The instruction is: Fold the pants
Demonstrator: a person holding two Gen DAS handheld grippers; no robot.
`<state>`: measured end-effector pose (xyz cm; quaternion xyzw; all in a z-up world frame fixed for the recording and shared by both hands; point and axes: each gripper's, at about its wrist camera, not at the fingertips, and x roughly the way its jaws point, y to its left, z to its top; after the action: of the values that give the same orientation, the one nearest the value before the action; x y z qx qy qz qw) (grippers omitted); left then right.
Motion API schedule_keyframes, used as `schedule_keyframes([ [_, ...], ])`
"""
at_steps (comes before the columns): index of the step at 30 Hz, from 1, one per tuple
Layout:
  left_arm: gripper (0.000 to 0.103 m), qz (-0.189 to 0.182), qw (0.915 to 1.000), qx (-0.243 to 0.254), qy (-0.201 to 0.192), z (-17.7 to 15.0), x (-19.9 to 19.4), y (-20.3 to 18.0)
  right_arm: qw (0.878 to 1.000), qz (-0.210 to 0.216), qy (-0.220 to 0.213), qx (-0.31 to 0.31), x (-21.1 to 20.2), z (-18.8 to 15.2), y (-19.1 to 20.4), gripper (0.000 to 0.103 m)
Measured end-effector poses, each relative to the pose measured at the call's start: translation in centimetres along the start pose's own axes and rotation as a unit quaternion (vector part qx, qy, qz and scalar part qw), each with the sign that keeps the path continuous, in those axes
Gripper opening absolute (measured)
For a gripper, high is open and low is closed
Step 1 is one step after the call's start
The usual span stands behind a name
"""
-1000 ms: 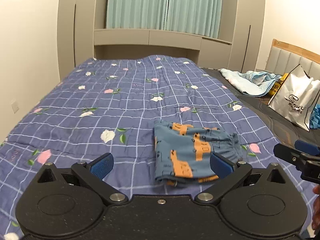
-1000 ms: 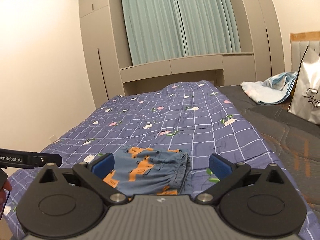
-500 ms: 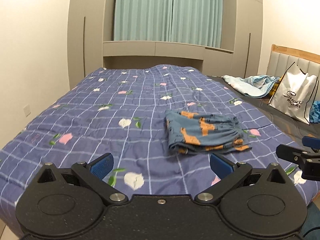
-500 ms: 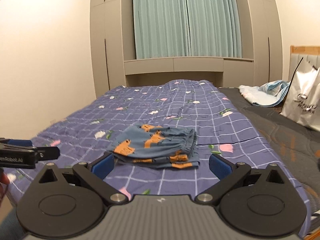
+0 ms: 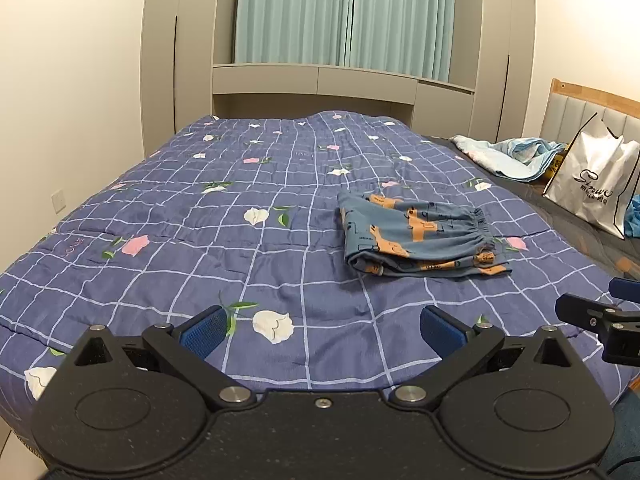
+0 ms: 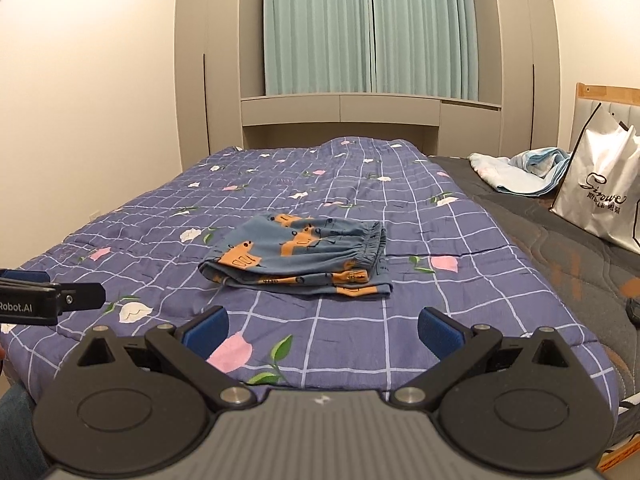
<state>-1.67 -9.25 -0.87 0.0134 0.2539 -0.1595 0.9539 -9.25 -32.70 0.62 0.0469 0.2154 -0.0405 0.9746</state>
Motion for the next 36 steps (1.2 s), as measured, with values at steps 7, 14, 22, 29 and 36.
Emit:
schedule_keyframes([
  [7,0.102,0.002,1.0,0.001,0.002,-0.07,0.04,-0.09,1.0,0.001,0.006,0.004,0.15,-0.03,-0.32,0.103],
  [14,0.102,0.0,1.0,0.003,0.004,0.0,0.06,-0.2,1.0,0.001,0.006,0.004,0.14,-0.03,-0.43,0.103],
  [22,0.102,0.0,1.0,0.005,0.004,0.0,0.02,-0.32,1.0,0.0,0.007,0.004,0.15,-0.04,-0.44,0.103],
  [29,0.102,0.0,1.0,0.008,0.006,0.01,0.07,-0.38,1.0,0.001,0.008,0.004,0.19,0.0,-0.46,0.103],
  [36,0.102,-0.006,0.9999,0.009,0.01,-0.05,0.33,-0.59,1.0,0.003,0.011,0.003,0.39,-0.03,-0.48,0.103],
])
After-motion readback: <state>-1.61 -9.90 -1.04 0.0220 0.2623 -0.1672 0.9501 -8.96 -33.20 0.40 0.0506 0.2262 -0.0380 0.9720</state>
